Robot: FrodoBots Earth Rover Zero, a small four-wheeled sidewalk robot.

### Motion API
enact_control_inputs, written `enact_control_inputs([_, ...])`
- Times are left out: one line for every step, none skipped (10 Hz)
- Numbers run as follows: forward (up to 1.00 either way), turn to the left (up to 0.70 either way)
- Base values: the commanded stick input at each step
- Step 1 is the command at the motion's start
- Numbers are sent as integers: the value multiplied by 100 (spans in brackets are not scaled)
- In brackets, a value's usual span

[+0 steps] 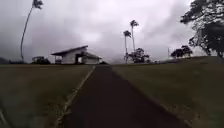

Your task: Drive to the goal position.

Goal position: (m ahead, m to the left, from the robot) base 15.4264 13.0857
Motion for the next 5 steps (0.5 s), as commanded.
enact_control_inputs([100, 3])
enact_control_inputs([100, 7])
enact_control_inputs([100, 10])
enact_control_inputs([100, 0])
enact_control_inputs([100, 0])
